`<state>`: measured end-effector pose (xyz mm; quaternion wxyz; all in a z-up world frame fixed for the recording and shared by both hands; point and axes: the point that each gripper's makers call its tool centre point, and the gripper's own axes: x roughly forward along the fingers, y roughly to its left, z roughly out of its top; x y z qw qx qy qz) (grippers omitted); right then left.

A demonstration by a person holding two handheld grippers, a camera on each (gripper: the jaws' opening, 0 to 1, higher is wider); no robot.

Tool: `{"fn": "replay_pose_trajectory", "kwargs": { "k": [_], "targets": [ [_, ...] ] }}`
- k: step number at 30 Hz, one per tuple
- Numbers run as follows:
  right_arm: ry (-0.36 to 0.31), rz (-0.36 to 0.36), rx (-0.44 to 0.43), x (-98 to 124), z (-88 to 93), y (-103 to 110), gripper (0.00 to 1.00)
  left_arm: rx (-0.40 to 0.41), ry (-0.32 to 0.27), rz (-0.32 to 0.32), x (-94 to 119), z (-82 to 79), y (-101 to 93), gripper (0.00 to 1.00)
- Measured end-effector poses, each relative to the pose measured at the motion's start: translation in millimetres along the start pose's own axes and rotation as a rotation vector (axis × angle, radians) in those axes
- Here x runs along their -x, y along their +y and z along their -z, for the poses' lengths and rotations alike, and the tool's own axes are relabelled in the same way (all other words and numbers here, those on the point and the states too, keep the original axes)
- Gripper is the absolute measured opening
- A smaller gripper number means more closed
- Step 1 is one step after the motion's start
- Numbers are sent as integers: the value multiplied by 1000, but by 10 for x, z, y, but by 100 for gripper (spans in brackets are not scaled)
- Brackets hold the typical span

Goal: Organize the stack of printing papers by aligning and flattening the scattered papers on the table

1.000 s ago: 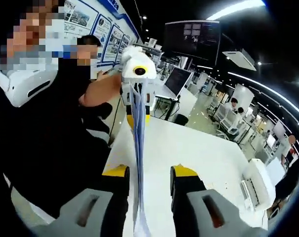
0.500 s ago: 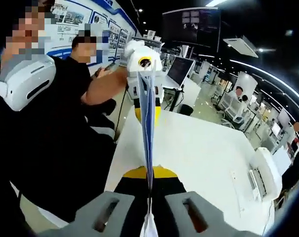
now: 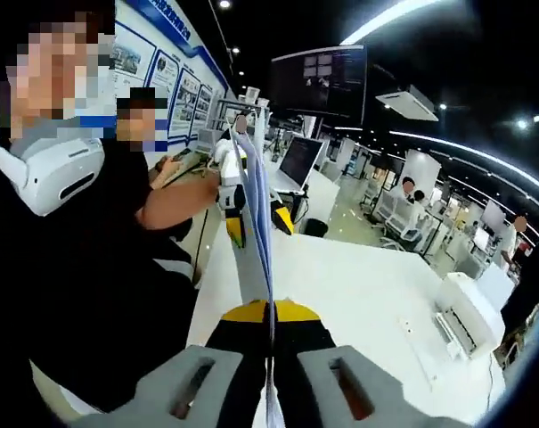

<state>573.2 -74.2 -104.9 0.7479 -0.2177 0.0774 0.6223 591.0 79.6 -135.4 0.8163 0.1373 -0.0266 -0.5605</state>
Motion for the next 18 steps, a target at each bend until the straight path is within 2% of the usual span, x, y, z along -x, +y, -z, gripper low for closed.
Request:
{"fn": "replay_pose_trajectory", "kwargs": {
  "k": [4,8,12,18],
  "targets": [
    [-35,15,-4,39,-18,-26,0,-3,-84,-43,86,7,36,57],
    [-47,18,-25,47,-36,-32,0,-6,-114,-51,110,87,11,64],
    [-65,24,-36,85,-72,-46,0,-17,-170,-39,140,113,-90,66],
    [-124,41,-82,137,-151,-126,0,27,-213,-43,92,219,-146,64]
  ]
}}
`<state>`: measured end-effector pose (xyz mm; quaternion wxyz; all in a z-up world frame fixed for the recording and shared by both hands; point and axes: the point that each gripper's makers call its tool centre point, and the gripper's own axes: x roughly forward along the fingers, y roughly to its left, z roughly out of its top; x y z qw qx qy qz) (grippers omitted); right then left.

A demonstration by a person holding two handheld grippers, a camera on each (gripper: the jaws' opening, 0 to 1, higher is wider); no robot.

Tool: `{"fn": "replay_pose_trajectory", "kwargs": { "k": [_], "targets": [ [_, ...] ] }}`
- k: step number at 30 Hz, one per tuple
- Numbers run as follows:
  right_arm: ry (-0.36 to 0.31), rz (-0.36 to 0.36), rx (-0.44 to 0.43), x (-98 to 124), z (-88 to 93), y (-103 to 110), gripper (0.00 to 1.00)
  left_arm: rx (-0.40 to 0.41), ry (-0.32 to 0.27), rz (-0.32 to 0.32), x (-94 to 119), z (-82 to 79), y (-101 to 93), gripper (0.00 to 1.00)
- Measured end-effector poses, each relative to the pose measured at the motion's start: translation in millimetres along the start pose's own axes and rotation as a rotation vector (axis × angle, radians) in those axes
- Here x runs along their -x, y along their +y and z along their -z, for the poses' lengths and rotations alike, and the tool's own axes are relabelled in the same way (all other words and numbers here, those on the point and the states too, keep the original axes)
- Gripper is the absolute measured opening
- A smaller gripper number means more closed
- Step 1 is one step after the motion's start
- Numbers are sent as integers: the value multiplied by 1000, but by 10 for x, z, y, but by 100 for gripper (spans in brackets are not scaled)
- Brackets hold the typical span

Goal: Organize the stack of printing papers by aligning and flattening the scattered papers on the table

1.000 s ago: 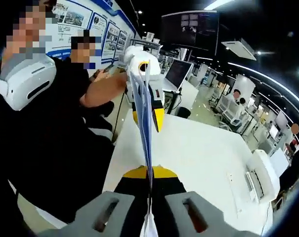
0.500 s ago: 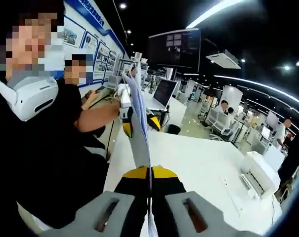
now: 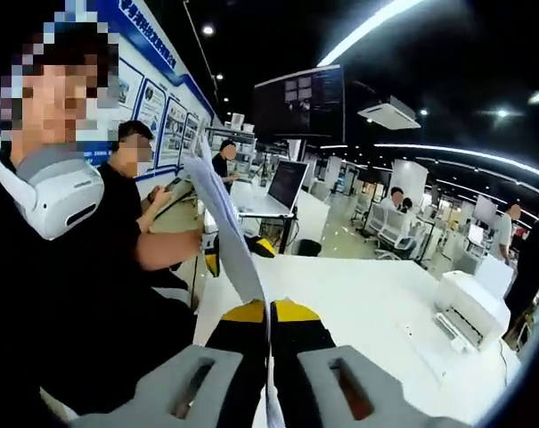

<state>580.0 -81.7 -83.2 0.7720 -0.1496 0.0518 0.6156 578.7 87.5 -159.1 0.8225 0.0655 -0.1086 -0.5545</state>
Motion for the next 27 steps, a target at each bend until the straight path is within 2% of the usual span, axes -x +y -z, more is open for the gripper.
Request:
{"fn": "replay_pose_trajectory", "kwargs": {
  "k": [5,7,9,10,11,12,14,17,19,22,23,26,27],
  "targets": [
    [-96,-18,-60,37,-113,10,0,30,-24,-27,-45,130,29,59],
    [-122,-31,-86,47,-127,22,0,45,-78,-50,-62,52,72,53],
    [-141,-32,-97,45,-113,23,0,66,-153,-55,-63,-80,86,42],
    [-159,-36,-119,37,-93,29,0,74,-200,-53,-45,-166,91,32],
    [-184,-33,-140,30,-69,24,0,82,-211,-51,-30,-193,97,21],
    [-203,-33,-156,30,-44,21,0,93,-213,-56,-18,-203,117,15],
    [-233,-12,-173,16,52,-23,0,129,-201,-54,-12,-200,125,6],
    [-283,38,-227,-49,237,-100,0,150,-126,-104,-8,-99,174,6],
    [-285,96,-208,-110,411,-156,0,158,-77,-157,6,-20,226,6],
    [-298,170,-228,-274,727,-179,0,189,8,-242,16,180,284,6],
    [-296,191,-226,-301,777,-196,0,206,45,-275,26,277,309,6],
    [-293,227,-238,-415,950,-203,0,248,100,-317,44,452,347,6],
    [-283,247,-224,-452,1013,-212,0,234,111,-323,44,489,353,6]
  ]
}}
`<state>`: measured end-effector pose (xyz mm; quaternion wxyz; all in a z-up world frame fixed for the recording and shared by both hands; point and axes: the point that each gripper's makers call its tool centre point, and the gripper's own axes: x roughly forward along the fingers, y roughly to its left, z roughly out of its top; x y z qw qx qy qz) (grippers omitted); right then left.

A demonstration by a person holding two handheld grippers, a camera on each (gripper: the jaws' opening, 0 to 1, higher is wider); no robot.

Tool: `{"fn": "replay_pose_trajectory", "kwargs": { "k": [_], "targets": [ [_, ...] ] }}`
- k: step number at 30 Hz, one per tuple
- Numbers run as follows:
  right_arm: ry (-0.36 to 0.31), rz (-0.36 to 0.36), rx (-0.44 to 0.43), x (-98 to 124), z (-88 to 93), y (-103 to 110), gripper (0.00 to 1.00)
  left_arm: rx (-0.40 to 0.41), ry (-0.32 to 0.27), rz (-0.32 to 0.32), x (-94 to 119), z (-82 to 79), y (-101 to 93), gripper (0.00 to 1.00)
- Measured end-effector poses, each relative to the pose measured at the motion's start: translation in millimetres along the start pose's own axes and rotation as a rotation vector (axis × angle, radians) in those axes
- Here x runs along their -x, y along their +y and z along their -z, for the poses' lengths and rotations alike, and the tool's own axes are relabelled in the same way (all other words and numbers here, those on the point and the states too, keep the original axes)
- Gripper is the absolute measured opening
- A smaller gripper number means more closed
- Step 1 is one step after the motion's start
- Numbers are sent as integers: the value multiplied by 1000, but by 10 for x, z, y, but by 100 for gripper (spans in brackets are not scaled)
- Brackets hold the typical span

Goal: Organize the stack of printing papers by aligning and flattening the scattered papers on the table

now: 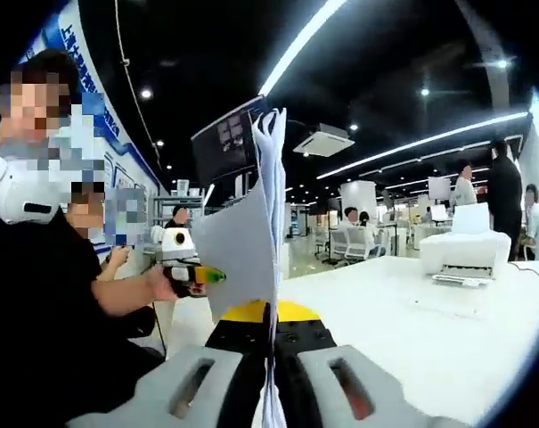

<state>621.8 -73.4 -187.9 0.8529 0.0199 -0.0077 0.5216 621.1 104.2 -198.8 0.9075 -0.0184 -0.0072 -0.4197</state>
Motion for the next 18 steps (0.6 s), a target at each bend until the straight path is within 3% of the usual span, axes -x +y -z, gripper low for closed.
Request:
{"fn": "replay_pose_trajectory", "kwargs": {
  "k": [5,9,11,12,16,18],
  "targets": [
    [89,26,68,-87,402,-1,0,-62,64,-44,-5,197,29,6],
    [193,53,20,-90,697,-27,0,-74,83,-43,-31,303,21,11],
    [155,66,4,-107,629,-53,9,-58,80,-42,-49,322,39,20],
    [150,67,-3,-104,609,-57,14,-52,82,-38,-54,326,41,19],
    [134,67,4,-71,523,-52,9,-27,86,-24,-63,336,50,7],
    [134,61,-16,-52,524,-52,0,-7,87,-20,-74,335,50,6]
  ]
}}
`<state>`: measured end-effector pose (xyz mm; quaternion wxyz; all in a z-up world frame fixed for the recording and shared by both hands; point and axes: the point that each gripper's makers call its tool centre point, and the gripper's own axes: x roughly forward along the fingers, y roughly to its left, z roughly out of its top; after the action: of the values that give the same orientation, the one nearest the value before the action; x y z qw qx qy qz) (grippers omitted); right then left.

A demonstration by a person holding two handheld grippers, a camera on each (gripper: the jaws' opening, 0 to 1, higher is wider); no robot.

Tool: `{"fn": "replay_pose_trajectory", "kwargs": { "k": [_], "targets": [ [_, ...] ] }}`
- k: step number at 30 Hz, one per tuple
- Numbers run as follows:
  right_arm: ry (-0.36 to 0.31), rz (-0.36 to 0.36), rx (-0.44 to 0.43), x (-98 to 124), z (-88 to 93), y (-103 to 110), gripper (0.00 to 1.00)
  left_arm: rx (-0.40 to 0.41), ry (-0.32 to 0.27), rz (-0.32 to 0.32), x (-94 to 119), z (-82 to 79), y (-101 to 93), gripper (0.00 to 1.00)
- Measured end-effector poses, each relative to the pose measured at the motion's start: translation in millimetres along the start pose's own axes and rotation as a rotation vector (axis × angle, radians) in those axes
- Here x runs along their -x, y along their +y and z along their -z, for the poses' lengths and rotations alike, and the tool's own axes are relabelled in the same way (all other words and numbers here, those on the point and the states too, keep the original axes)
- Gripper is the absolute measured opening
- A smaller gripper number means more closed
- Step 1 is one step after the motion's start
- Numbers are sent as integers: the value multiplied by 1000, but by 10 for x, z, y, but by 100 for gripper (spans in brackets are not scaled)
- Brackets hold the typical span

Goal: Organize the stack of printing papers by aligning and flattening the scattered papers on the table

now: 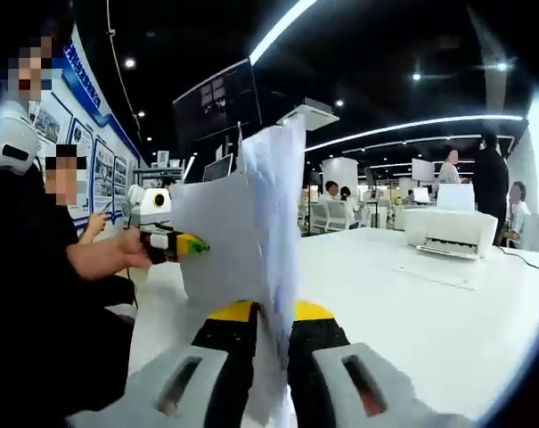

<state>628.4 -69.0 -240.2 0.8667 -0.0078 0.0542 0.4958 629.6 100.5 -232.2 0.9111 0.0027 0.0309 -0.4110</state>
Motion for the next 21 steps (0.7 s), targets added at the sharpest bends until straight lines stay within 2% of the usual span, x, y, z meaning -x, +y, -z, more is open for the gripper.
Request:
{"fn": "replay_pose_trajectory", "kwargs": {
  "k": [1,6,9,10,11,12,15,16,17,18,21],
  "targets": [
    [-4,-13,-21,-9,-6,28,0,-3,2,4,-10,-6,-16,6],
    [-24,-17,-5,-8,-104,88,0,-31,2,5,6,-141,-87,6],
    [5,-15,5,-24,-15,65,0,-21,29,16,1,-23,-59,10],
    [12,3,-10,-24,28,23,6,-20,31,6,3,12,-33,18],
    [5,10,-23,-21,29,10,13,-13,37,5,7,40,-18,21],
    [2,10,-32,-15,28,6,14,1,49,10,15,64,-22,21],
    [-1,0,-32,-7,16,30,10,9,40,6,36,32,-15,19],
    [1,-16,-20,-6,15,51,1,0,45,16,40,33,-27,11],
    [3,-47,-27,-7,13,106,0,-17,50,37,44,33,-59,6],
    [-2,-60,-66,-18,0,139,0,-6,52,33,25,19,-59,6],
    [2,-51,-68,-7,-28,119,0,9,74,27,21,-12,-40,6]
  ]
}}
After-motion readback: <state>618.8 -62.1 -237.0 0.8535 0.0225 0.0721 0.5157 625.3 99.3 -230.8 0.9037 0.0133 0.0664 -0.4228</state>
